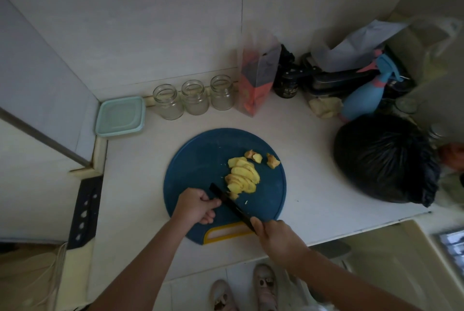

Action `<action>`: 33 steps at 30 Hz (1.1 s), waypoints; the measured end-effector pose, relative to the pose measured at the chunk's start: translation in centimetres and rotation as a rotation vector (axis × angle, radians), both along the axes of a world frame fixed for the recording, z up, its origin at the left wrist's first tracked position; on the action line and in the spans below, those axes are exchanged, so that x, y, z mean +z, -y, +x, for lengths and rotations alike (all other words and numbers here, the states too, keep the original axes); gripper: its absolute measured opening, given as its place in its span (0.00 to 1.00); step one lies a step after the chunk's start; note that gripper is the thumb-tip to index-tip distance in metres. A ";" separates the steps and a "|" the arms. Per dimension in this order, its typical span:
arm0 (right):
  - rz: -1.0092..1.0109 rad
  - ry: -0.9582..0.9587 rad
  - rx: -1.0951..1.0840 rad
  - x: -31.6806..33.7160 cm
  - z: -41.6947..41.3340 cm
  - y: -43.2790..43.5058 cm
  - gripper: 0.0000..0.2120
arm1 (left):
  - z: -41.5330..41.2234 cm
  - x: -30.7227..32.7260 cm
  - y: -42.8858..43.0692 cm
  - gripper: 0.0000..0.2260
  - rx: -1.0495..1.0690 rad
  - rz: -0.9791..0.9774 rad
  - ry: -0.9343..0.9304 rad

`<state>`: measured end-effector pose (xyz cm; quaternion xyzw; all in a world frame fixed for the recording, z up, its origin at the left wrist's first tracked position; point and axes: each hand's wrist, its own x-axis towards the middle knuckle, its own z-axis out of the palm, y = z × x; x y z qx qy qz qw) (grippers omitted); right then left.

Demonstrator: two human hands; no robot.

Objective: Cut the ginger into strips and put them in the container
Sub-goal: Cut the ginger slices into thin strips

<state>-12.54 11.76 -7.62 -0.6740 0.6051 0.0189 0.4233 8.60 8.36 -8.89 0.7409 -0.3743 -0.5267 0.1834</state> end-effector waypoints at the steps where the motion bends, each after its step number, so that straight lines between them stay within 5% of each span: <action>1: 0.025 0.034 -0.010 0.2 -0.3 0.0 0.23 | -0.1 0.0 -0.3 0.12 0.009 -0.034 0.021; 11: 0.032 0.259 -0.200 2.9 -3.2 3.2 0.27 | -2.2 -0.7 -0.8 0.04 -0.098 -0.439 0.202; 18: -0.056 0.219 -0.261 3.1 -5.7 5.9 0.29 | -5.6 -0.7 1.3 0.33 -0.345 -0.749 0.617; 24: -0.078 0.255 -0.316 3.1 -6.2 6.7 0.29 | -8.5 -2.6 4.4 0.46 -0.433 -0.459 0.791; 33: -0.106 0.277 -0.363 2.3 -5.9 6.0 0.30 | -9.0 -3.9 5.2 0.20 -0.336 -0.636 0.862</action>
